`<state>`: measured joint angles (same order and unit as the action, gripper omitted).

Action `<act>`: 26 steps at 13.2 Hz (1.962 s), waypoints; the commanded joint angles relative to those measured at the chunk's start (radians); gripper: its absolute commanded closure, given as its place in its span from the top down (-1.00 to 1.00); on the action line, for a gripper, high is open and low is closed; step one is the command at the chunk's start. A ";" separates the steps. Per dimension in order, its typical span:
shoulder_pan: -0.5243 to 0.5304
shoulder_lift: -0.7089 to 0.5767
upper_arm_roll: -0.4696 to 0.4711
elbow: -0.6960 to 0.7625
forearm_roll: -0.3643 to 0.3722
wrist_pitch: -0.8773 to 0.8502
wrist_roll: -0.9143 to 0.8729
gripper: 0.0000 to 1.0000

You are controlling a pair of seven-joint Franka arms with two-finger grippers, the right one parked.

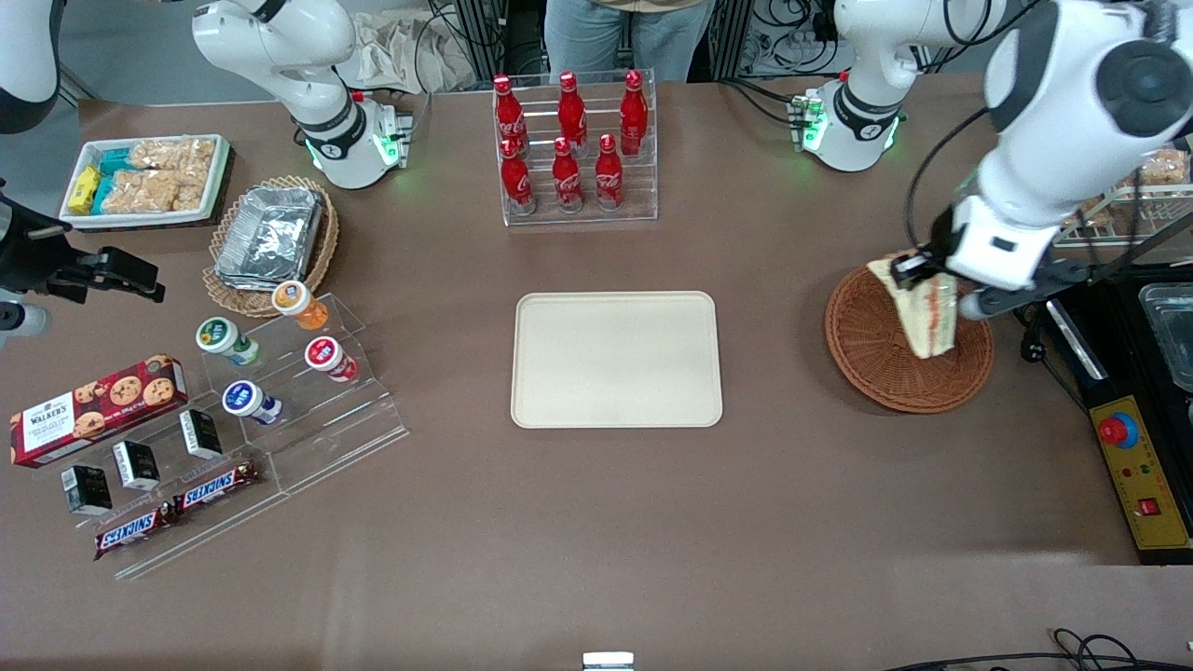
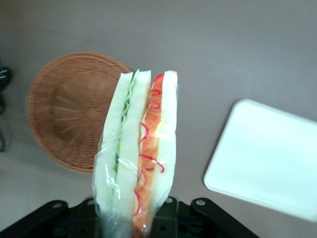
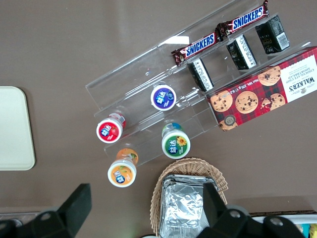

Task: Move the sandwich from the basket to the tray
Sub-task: 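Lift the sandwich out of the basket with the left gripper, then carry the sandwich toward the white tray and lower it onto it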

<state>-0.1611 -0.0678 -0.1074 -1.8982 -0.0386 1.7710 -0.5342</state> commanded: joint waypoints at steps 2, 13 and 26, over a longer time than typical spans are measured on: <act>-0.148 0.113 -0.011 0.042 -0.026 0.024 0.025 -1.00; -0.379 0.460 -0.009 -0.005 0.028 0.433 -0.141 -1.00; -0.382 0.540 -0.008 -0.016 0.085 0.533 -0.188 1.00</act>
<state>-0.5339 0.5060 -0.1209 -1.9373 0.0236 2.3411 -0.6768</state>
